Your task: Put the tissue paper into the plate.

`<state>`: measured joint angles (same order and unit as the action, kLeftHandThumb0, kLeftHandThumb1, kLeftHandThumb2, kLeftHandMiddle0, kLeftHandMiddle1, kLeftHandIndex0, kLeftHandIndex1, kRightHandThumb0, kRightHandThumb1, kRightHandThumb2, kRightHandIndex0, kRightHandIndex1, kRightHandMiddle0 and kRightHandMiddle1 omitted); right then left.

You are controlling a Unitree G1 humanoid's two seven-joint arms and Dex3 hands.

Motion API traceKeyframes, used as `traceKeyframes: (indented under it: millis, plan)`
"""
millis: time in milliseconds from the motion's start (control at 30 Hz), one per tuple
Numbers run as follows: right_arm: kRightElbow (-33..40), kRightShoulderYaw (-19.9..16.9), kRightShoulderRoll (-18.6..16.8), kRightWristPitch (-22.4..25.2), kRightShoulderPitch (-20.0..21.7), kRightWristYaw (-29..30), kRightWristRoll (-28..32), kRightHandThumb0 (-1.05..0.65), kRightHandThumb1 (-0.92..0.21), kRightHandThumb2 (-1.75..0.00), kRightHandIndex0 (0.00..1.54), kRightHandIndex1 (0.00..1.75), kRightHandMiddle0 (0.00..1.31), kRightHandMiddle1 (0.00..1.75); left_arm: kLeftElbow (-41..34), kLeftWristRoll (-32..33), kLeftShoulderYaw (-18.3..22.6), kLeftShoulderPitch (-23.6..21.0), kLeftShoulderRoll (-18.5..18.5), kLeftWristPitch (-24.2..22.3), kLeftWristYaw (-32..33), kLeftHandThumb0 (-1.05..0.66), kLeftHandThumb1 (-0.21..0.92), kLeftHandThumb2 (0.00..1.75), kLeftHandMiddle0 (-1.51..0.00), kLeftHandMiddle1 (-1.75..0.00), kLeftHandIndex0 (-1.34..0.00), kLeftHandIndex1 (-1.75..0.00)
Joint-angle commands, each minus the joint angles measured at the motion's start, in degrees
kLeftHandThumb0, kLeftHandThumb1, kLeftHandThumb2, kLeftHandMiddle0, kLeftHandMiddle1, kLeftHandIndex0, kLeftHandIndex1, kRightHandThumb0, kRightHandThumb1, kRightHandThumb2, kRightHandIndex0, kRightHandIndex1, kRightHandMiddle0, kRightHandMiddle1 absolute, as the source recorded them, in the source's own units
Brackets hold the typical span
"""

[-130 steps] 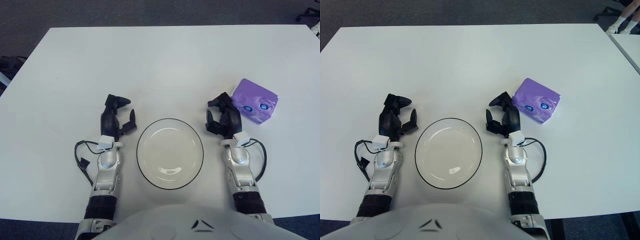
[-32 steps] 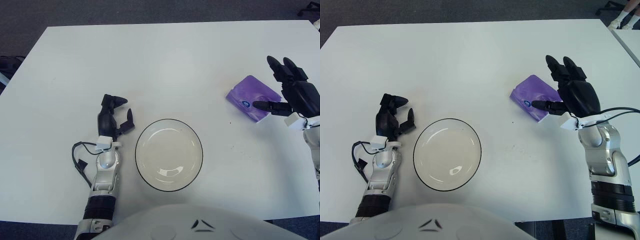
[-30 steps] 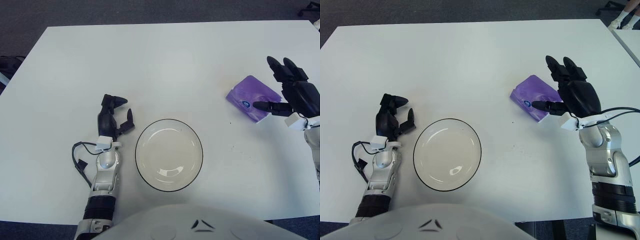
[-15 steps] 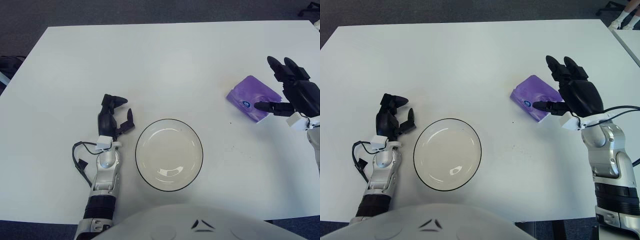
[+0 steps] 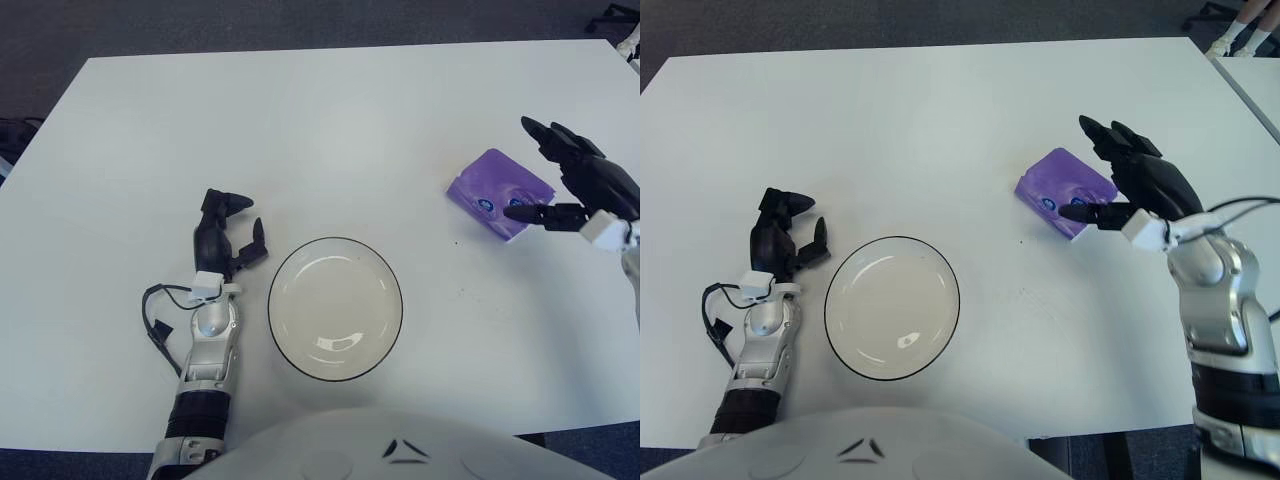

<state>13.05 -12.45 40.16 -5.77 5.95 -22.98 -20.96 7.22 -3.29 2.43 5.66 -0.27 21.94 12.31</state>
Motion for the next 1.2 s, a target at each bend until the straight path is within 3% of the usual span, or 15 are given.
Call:
traceKeyframes:
  millis: [0,500,767,1167]
  plan:
    - [-1.25,2.41,0.87,-0.67,2.28,-2.36,2.55,-1.05,-0.83,-0.23,0.0,0.0,0.0,0.0,9.35,-1.08,-0.95,7.04,-1.9,-1.45,0.21,-0.01,0.4,1.13,-0.63,-1.46,-0.41,-1.75]
    - [-15.11,10.26,1.92,-8.45,9.16,-3.85,1.54,-1.05,-0.8,-0.23,0.0,0.0,0.0,0.0,8.63,-0.26,-0.67,8.2,-2.28,-0.75,-0.03,-0.01,0.41,1.13,-0.62,-1.48,-0.4,-1.75]
    - [-18.64,12.91,1.92,-8.31,11.86,-7.42,2.98,-1.04,-0.8,-0.22,0.0,0.0,0.0,0.0,7.81,-0.56,-0.49,8.89,-2.32,-1.17,0.32,-0.01,0.42,1.13,-0.62,-1.5,-0.38,-1.75]
    - [-19.78,13.48,1.03,-7.3,12.68,-7.07,3.19,-1.04,-0.8,-0.24,0.0,0.0,0.0,0.0,7.17,-0.75,-0.23,9.42,-2.15,-1.84,0.57,-0.01,0.39,1.18,-0.63,-1.54,-0.38,-1.75]
